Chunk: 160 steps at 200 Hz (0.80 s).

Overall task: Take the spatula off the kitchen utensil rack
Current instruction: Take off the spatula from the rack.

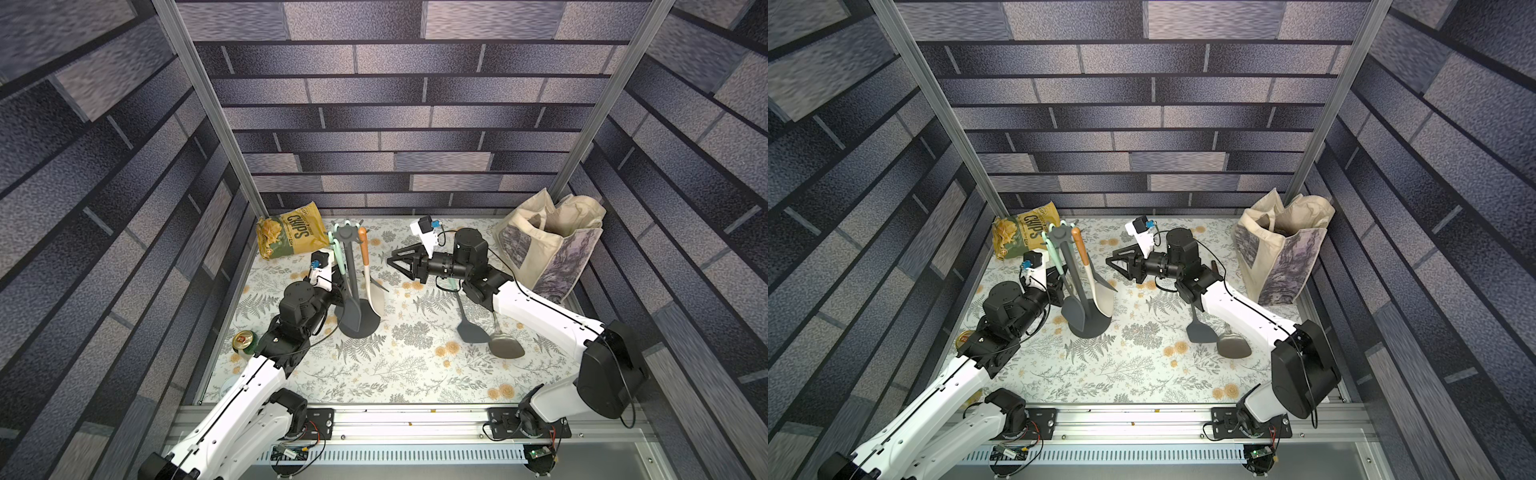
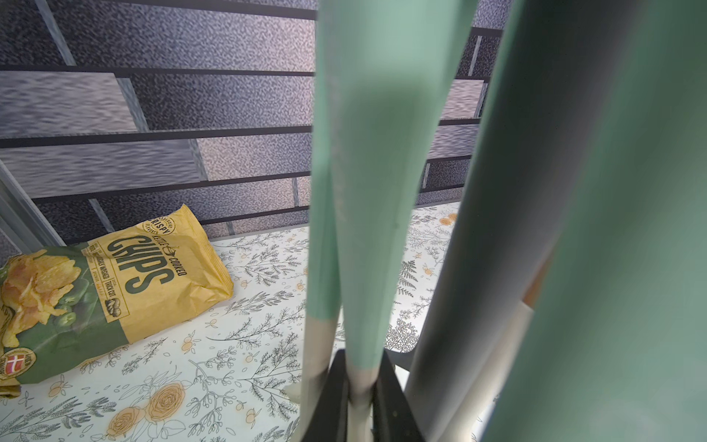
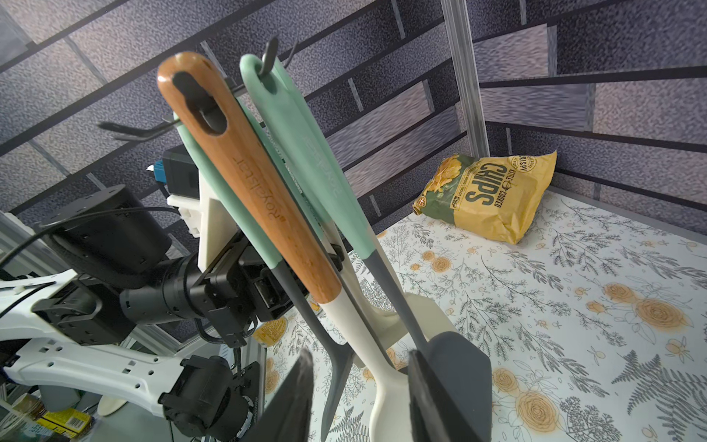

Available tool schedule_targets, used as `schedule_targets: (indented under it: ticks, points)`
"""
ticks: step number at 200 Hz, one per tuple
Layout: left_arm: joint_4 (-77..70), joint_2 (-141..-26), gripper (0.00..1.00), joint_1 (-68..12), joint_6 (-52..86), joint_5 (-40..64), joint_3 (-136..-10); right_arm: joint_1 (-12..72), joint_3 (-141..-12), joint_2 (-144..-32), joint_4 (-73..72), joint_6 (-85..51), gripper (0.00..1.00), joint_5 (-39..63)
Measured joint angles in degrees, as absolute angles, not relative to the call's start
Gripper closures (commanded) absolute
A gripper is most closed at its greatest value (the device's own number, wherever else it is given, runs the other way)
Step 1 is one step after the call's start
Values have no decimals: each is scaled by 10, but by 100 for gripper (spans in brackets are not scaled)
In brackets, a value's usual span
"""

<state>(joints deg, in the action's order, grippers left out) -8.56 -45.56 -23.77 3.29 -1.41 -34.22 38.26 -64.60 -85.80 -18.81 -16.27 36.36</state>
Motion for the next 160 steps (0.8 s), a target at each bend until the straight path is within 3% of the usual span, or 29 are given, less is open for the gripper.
schedule_targets:
  ticks: [160]
  points:
    - [-81,-459,86,-238,33,3,-347,430,-711,-890,-195,-130,58,350]
